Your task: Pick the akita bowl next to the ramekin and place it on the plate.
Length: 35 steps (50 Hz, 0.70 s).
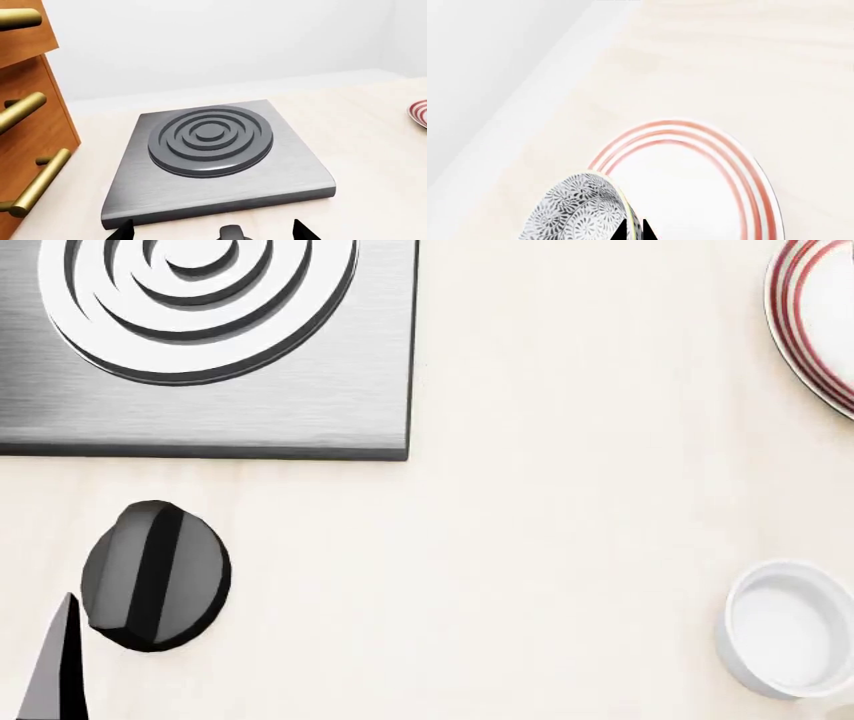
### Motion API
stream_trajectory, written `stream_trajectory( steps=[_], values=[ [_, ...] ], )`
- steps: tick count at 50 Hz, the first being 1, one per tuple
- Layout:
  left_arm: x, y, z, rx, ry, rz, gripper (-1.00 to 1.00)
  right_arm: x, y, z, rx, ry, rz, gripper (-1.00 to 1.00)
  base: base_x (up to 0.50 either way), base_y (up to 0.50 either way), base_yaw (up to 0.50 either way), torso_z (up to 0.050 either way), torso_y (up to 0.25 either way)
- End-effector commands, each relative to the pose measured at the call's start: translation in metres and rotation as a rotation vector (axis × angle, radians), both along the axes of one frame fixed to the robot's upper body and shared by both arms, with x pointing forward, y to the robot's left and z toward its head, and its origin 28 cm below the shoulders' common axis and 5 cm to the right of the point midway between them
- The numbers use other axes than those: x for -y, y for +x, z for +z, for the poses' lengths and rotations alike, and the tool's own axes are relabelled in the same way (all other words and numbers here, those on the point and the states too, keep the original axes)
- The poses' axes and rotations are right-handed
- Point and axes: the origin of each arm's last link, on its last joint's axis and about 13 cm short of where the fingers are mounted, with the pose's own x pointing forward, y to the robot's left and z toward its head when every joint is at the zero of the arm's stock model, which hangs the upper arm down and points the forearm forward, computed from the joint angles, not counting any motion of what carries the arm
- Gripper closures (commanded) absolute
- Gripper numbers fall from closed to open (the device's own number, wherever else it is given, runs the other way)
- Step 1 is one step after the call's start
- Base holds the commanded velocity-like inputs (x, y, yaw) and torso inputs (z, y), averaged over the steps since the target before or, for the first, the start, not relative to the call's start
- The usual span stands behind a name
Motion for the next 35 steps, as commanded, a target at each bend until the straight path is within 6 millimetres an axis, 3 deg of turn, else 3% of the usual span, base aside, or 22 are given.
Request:
stream_trajectory(
  steps=[1,12,35],
  values=[
    [0.0,0.0,0.0,-0.001,0.002,0.003,-1.0,0.003,0.008,0.007,0.009,-0.014,-0.02,1.0,0.0,0.0,0.0,0.0,0.0],
    [-0.002,0.001,-0.002,-0.005,0.0,0.012,-1.0,0.009,0.02,0.0,-0.026,-0.029,-0.054,1.0,0.0,0.0,0.0,0.0,0.001],
    [-0.003,0.002,-0.002,-0.008,0.007,0.015,-1.0,0.008,0.038,0.008,-0.06,-0.072,-0.063,1.0,0.0,0.0,0.0,0.001,0.0]
  ],
)
